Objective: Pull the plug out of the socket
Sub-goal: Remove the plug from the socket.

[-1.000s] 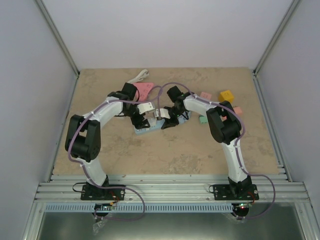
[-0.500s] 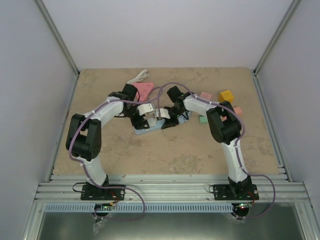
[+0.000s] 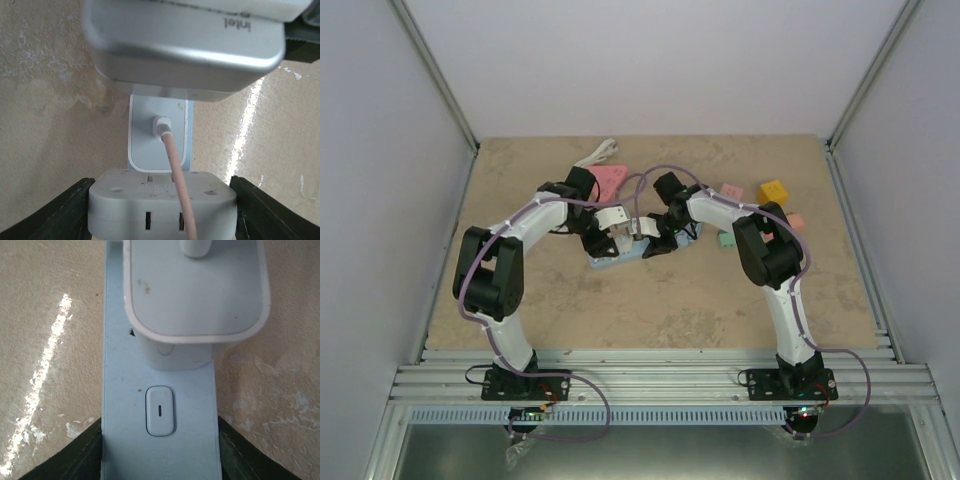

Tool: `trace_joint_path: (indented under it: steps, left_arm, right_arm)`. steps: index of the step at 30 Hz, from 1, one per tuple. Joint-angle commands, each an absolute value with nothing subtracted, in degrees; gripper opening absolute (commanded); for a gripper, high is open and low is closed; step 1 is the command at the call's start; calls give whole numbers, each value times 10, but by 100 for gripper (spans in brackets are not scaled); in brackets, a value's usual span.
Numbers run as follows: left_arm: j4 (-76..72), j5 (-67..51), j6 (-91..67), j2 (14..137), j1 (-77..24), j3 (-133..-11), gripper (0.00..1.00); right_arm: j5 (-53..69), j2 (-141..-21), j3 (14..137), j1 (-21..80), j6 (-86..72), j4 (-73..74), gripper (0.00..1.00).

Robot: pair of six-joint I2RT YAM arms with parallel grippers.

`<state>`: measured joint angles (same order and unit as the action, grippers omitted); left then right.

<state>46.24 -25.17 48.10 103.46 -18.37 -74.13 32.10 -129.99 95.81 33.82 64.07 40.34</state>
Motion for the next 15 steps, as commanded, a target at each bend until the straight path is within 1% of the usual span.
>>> trace_joint_path:
  steps: [1, 3, 5, 12, 15]
  left_arm:
    - [407, -187, 468, 1012, -180, -722, 9]
    - [378, -170, 468, 989, -185, -698, 3]
    - [375, -172, 468, 978, -187, -689, 0]
    - [405, -184, 476, 990, -186, -700, 0]
    - [442, -222, 488, 1006, -174, -728, 0]
  right_arm:
    - [234, -1339, 927, 349, 663, 424, 30]
    - [233, -1342, 927, 349, 664, 425, 30]
    - [232, -1342, 928, 350, 663, 425, 30]
    - [232, -1341, 927, 351, 664, 425, 30]
    - [231, -1339, 927, 351, 664, 425, 30]
